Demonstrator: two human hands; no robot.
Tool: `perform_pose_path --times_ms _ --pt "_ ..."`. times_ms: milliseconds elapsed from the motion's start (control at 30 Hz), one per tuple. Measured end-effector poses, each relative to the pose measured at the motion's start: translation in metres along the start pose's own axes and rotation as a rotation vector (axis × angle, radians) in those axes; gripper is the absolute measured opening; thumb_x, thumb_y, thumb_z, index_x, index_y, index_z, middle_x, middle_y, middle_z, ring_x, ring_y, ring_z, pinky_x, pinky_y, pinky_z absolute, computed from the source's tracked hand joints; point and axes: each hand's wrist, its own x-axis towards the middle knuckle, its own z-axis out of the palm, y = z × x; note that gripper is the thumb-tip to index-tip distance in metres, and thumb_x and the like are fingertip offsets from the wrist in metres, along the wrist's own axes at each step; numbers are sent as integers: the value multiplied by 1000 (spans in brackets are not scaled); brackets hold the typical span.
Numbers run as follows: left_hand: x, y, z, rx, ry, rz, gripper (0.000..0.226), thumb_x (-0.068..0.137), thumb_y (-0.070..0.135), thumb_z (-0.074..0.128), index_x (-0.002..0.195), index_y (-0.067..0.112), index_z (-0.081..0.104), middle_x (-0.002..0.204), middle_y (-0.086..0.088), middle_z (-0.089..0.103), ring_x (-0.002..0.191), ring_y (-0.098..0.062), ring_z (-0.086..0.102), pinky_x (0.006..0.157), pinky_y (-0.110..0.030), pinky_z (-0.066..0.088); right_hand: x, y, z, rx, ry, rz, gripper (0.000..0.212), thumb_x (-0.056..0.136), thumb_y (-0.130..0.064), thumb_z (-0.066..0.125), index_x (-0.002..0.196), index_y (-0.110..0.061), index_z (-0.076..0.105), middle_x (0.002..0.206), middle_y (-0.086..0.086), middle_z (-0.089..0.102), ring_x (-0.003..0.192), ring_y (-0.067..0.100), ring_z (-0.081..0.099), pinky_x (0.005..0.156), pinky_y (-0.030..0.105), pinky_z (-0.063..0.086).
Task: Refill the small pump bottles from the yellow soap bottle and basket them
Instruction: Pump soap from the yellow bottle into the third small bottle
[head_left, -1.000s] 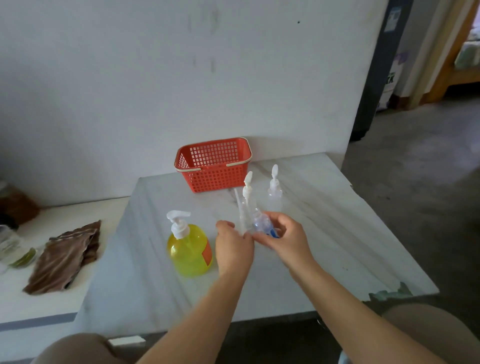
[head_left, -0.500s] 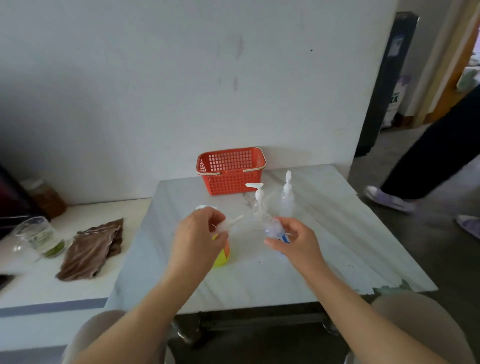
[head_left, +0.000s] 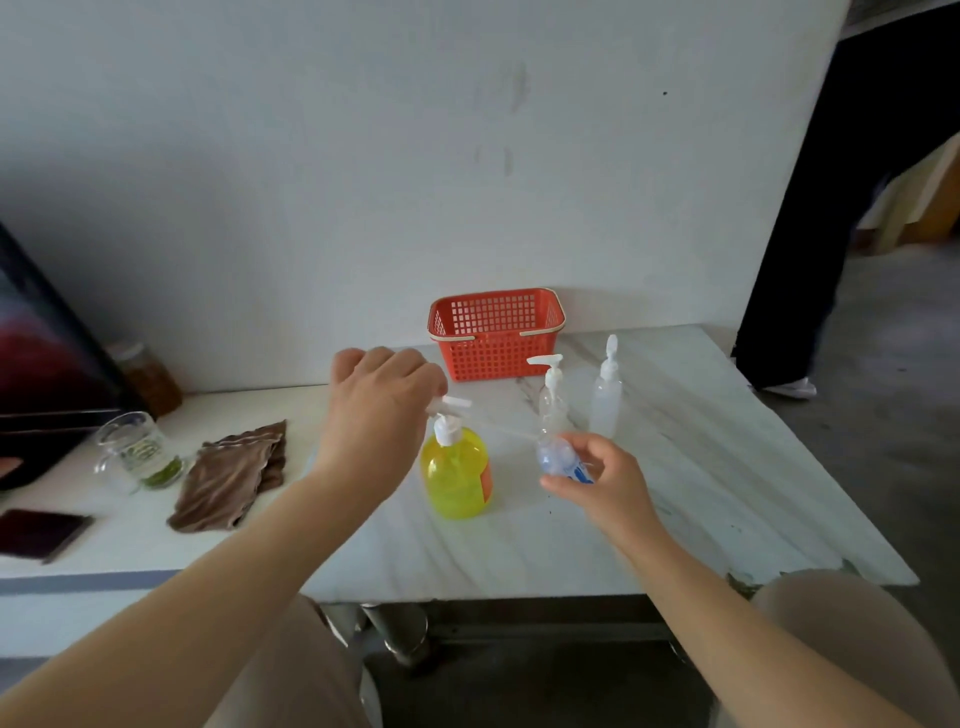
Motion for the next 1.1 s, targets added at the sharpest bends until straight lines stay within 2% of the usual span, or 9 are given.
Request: perform_pose_path --times_ms 133,267,367,467,567,633,833,1100 --pt "5 4 -2 59 15 119 31 56 8 82 75 26 64 74 10 62 80 -24 60 87 -37 28 -2 -2 5 -6 -17 -9 42 72 -17 82 106 -28 62 96 -17 63 86 -3 59 62 4 42" --pt "9 17 -5 107 0 268 30 56 8 81 75 27 67 76 10 62 90 -24 62 101 -49 28 -4 -2 10 -15 -51 -28 43 70 -18 83 106 -28 62 96 -15 65 88 2 62 67 8 46" --pt "14 23 -6 153 -2 327 31 57 6 79 75 28 66 79 10 62 94 -24 61 102 -55 32 -6 -4 14 -25 -64 -31 42 70 -18 83 103 -31 60 91 -17 65 83 1 63 66 8 47" --pt "19 19 -11 140 54 313 37 53 2 79 75 28 65 82 10 63 96 -25 61 102 -57 33 -7 -3 12 -13 -51 -13 42 71 -17 82 102 -31 58 90 -22 61 81 -2 60 63 4 44" --pt "22 8 -17 159 98 293 38 51 0 81 74 26 65 81 9 63 95 -27 62 101 -59 34 -7 4 9 -6 -31 17 42 70 -17 83 102 -32 59 92 -18 63 85 2 61 66 8 44" --pt "21 2 -18 172 102 285 36 53 0 82 74 25 66 82 8 64 95 -28 62 101 -60 34 -7 7 7 -7 -24 34 42 71 -17 83 102 -32 59 92 -18 63 87 4 61 67 10 44" --pt "16 4 -14 203 114 316 35 55 1 81 76 25 67 85 7 65 98 -28 62 101 -61 34 -9 4 7 -16 -41 20 41 71 -17 82 101 -32 58 91 -22 60 83 -3 59 61 7 43" --pt "18 6 -15 213 134 331 34 55 1 79 77 24 67 86 7 65 100 -28 60 102 -63 32 -8 8 9 -7 -24 33 42 71 -17 83 102 -32 60 94 -17 64 89 3 61 67 10 44"
